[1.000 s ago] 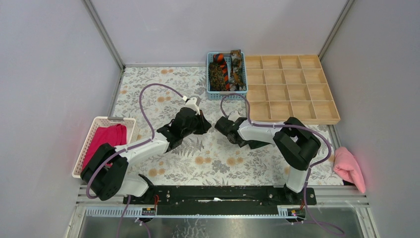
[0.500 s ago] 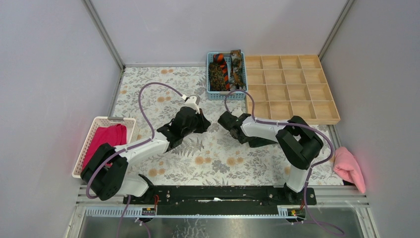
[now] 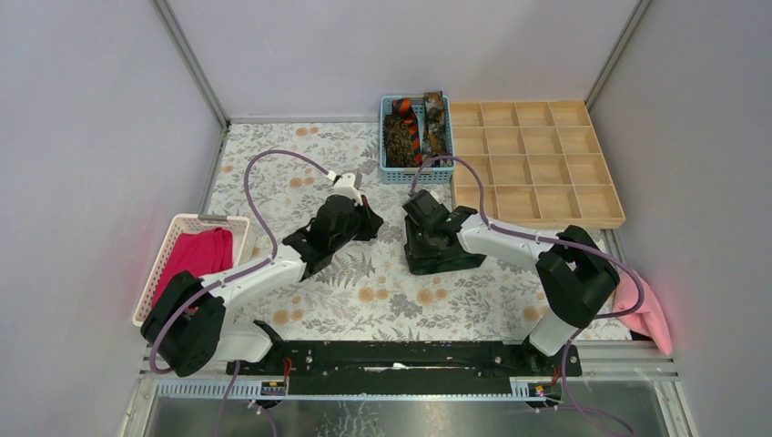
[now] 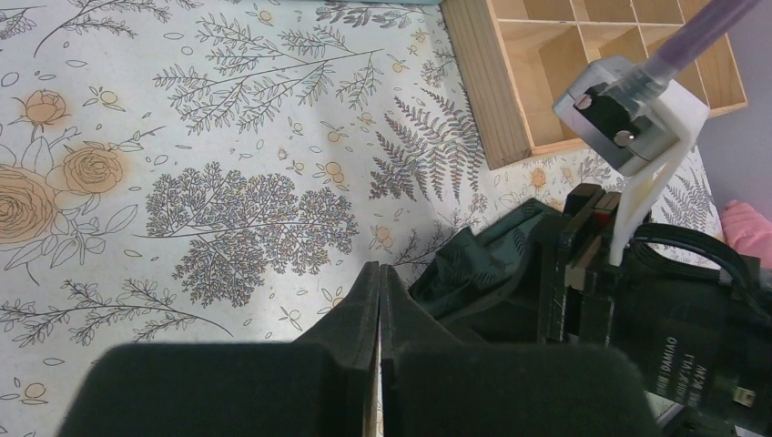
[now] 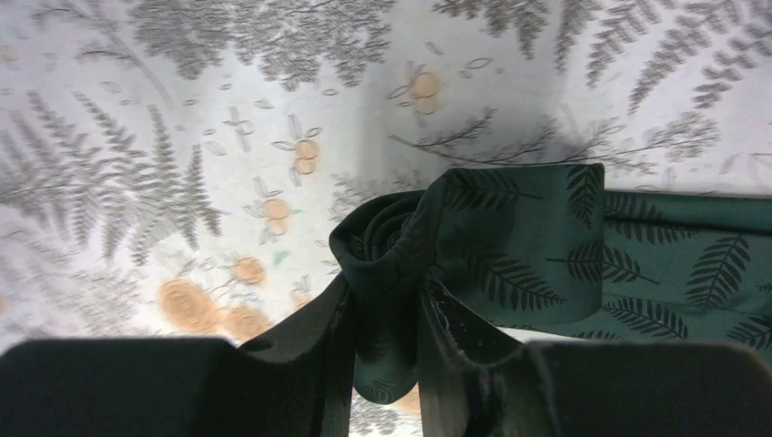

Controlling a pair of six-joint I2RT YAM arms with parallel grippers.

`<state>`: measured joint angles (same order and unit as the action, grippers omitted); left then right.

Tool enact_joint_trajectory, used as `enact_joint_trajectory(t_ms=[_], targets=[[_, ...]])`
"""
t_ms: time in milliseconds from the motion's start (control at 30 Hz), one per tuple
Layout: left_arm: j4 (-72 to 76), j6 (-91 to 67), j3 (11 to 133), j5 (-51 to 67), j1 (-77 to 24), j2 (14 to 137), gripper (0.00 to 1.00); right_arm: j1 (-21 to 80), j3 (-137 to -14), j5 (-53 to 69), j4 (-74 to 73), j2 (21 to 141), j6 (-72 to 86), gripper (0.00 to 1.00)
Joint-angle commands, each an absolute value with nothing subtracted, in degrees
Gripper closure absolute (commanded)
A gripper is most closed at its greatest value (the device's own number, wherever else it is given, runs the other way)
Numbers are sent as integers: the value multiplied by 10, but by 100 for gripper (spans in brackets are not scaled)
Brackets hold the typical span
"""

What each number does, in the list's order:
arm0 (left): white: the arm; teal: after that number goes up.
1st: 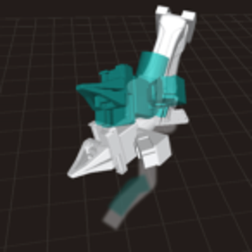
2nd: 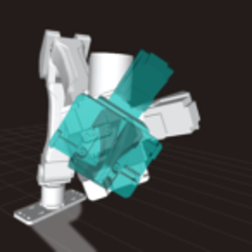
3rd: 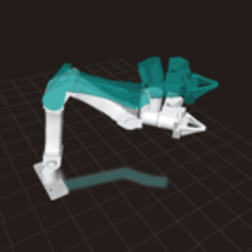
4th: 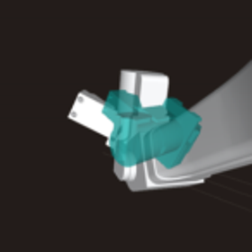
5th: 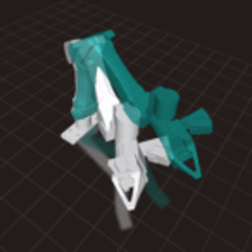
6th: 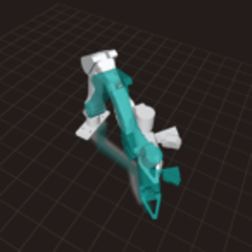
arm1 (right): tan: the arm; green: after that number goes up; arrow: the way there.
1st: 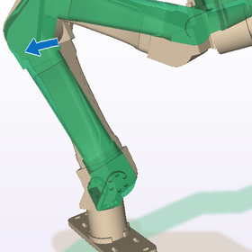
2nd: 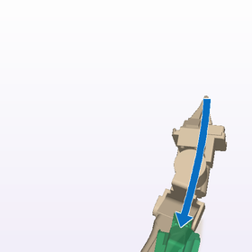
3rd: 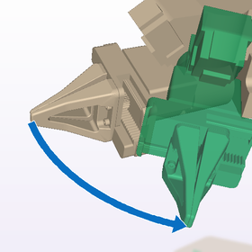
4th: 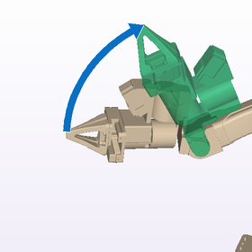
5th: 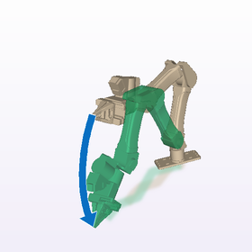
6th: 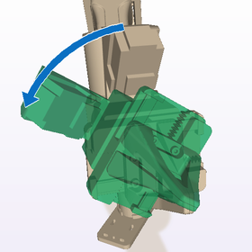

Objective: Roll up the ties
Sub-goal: Roll the tie at the center of the board.

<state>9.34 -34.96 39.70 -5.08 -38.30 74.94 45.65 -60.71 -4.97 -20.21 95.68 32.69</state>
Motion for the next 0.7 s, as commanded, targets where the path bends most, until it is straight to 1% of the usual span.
enact_joint_trajectory(t_ms=[0, 233, 367, 533, 667], targets=[[119, -341, 383, -51, -386, 749, 100, 454, -590, 33, -161, 925, 384, 68], [152, -346, 370, -28, -386, 772, 100, 415, -490, 117, -49, 906, 453, 69], [175, -350, 362, -24, -386, 786, 100, 405, -443, 133, 11, 864, 478, 69], [219, -350, 361, -4, -386, 810, 100, 400, -435, 157, 20, 835, 488, 69], [250, -346, 387, 41, -386, 862, 100, 388, -410, 179, 45, 828, 504, 69]])
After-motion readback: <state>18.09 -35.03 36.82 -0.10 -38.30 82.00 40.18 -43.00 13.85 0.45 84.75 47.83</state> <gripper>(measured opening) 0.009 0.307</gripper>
